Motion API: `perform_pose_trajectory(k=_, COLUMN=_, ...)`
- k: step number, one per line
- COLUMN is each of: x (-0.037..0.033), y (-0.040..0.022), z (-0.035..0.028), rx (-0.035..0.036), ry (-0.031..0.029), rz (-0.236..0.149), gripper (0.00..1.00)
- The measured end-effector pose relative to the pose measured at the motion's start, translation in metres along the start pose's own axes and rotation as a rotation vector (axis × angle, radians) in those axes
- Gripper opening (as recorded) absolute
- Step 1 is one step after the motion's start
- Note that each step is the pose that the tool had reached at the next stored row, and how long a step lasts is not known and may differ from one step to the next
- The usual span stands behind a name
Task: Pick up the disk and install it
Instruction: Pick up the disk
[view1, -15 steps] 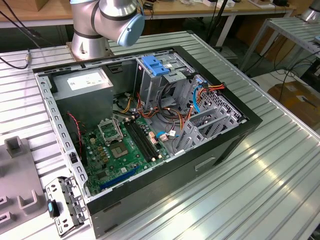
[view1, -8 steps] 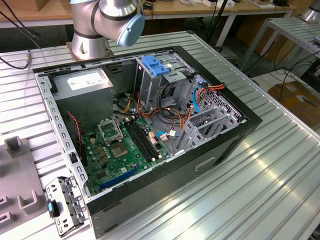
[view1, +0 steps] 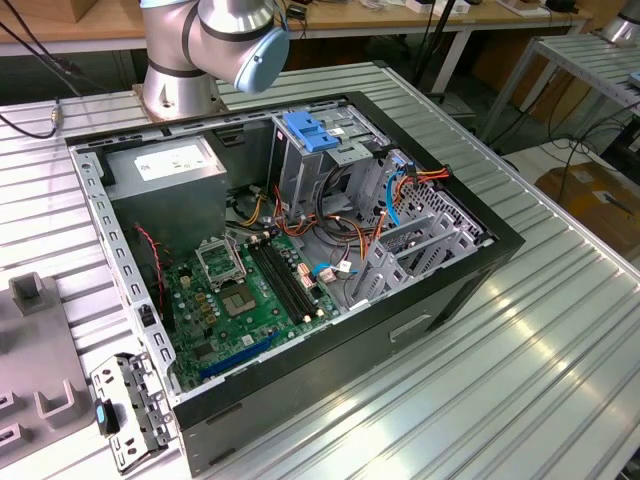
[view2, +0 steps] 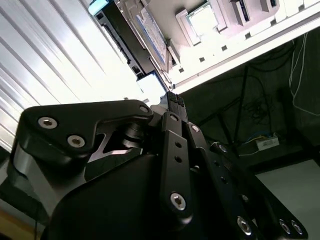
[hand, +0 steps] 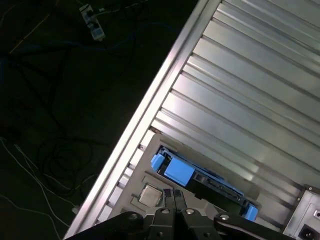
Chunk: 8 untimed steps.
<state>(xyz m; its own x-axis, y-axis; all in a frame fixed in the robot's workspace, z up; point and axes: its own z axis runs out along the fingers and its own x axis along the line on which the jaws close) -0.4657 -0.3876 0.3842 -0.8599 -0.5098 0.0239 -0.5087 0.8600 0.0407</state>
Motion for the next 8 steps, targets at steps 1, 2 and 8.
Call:
perform_pose_trajectory(k=1, x=0.0, y=0.0, z=0.0, rx=0.0003, ry=0.0005, rz=-0.012, gripper=0.11)
perform_pose_trajectory(k=2, x=0.0, y=0.0, z=0.0, rx=0.0007, ry=0.0011, rz=-0.028, gripper=0.11)
perform_pose_trajectory(k=8, x=0.0, y=0.0, z=0.0001, rx=0.0028, ry=0.0048, rz=-0.119, gripper=0.11)
